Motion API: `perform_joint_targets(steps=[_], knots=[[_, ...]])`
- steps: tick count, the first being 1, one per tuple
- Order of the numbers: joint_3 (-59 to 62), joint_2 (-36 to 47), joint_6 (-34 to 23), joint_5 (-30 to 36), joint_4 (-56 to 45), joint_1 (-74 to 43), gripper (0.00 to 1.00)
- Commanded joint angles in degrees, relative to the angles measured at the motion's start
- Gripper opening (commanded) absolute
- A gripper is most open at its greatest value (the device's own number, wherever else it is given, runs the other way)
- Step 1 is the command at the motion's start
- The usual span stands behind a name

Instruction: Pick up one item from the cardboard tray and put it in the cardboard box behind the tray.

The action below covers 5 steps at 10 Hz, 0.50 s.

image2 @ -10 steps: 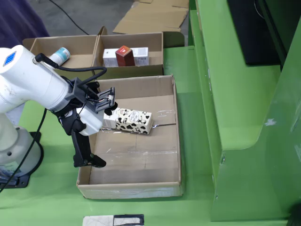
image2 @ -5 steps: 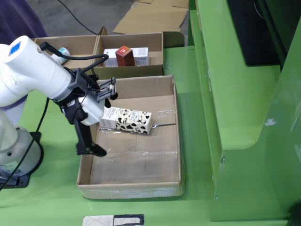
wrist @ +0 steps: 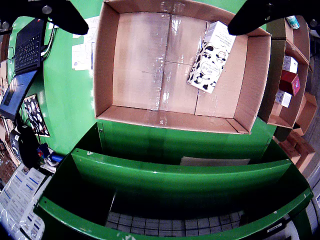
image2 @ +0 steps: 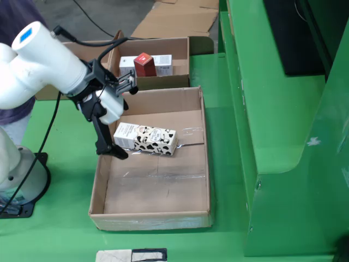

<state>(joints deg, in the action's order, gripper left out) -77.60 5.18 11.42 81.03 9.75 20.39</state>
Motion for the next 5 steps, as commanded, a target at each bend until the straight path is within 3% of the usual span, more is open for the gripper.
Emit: perform_joint_targets(steps=[1, 5], knots=[[3.31, 1.47, 4.69, -3.17, -2.83, 10.22, 1.00], [7.58, -1.03, 8.36, -5.01, -6.59, 15.77, 1.00]])
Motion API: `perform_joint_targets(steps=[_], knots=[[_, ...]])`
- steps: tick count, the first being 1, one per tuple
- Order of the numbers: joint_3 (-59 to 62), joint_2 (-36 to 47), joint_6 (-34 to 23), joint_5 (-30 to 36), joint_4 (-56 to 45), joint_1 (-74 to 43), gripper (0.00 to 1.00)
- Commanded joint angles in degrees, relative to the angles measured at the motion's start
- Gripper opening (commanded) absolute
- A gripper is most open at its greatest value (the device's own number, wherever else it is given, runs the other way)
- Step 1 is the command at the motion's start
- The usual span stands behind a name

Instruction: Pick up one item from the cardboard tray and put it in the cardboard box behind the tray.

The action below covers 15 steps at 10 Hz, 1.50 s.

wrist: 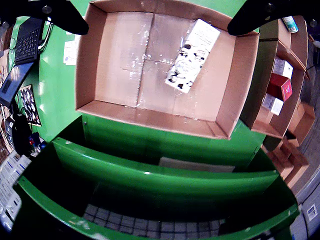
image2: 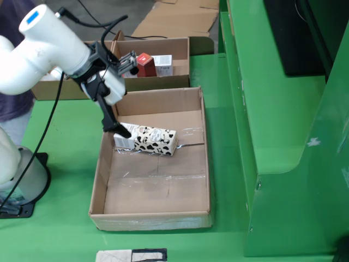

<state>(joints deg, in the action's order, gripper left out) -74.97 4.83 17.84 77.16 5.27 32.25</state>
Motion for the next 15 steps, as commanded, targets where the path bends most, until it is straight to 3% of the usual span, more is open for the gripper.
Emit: perform_joint_targets(steps=[1, 3, 10, 14, 15], knots=[[6.96, -1.24, 3.20, -1.66, -4.25, 5.75, 1.00], [8.81, -0.80, 5.09, -2.38, -6.99, 8.49, 1.00], [13.67, -7.01, 3.69, -1.24, -5.04, 6.64, 1.00], [19.07, -20.65, -0.62, 2.48, 2.99, 0.98, 1.00], [19.07, -20.65, -0.62, 2.48, 2.99, 0.98, 1.00]])
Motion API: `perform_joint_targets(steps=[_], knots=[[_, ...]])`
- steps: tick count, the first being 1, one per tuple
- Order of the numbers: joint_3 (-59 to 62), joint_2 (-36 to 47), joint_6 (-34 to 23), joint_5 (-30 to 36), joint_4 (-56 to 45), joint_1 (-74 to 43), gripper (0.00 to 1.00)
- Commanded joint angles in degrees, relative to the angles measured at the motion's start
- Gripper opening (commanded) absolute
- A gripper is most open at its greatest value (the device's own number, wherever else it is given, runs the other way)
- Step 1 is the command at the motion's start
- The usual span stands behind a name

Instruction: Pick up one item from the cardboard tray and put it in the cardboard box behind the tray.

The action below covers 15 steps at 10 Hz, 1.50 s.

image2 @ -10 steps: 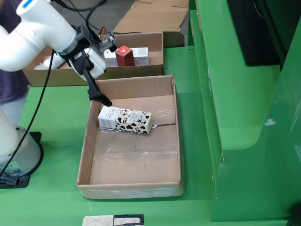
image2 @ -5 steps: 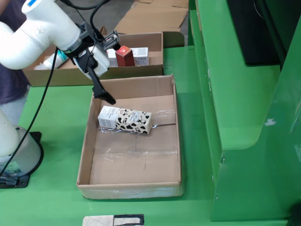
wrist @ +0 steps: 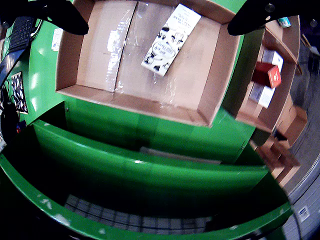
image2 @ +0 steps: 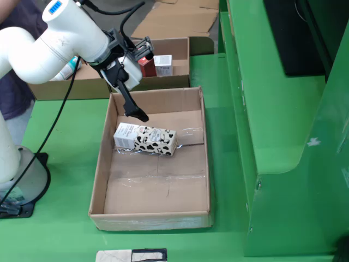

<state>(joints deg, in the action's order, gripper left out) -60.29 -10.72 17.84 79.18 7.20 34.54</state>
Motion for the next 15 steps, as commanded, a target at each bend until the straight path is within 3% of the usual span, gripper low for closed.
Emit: perform_joint_targets(steps=[1, 4, 15], knots=[[6.68, -8.63, -1.31, 1.07, 1.67, -2.18, 1.00], [7.06, -14.32, -2.20, 2.59, 5.02, -3.72, 1.00], [4.38, -21.46, -4.00, 5.18, 12.86, -5.58, 1.00]])
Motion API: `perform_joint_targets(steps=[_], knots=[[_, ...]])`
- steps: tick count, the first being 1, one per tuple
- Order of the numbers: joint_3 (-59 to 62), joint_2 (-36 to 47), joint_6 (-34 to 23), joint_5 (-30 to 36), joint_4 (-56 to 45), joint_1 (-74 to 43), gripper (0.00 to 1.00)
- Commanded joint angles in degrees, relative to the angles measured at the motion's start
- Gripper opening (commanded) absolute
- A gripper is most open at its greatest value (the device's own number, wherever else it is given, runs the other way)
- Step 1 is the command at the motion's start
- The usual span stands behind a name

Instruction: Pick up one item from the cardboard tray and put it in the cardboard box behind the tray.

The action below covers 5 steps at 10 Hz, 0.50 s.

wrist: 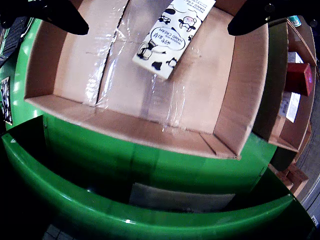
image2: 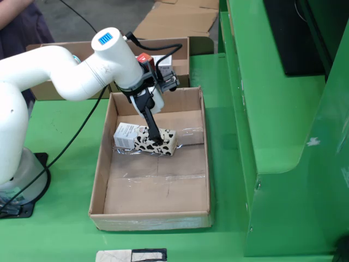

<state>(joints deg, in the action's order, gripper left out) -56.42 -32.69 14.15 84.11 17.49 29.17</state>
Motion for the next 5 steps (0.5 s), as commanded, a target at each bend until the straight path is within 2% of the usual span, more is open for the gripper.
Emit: perform_joint_targets(steps=[1, 3, 5], knots=[[0.51, 0.51, -0.31, 0.25, 2.57, -0.21, 1.00], [1.62, -3.87, -1.14, 0.36, 4.50, -0.25, 1.00], [-1.11, -4.45, -0.90, -0.11, 7.04, 0.05, 1.00]])
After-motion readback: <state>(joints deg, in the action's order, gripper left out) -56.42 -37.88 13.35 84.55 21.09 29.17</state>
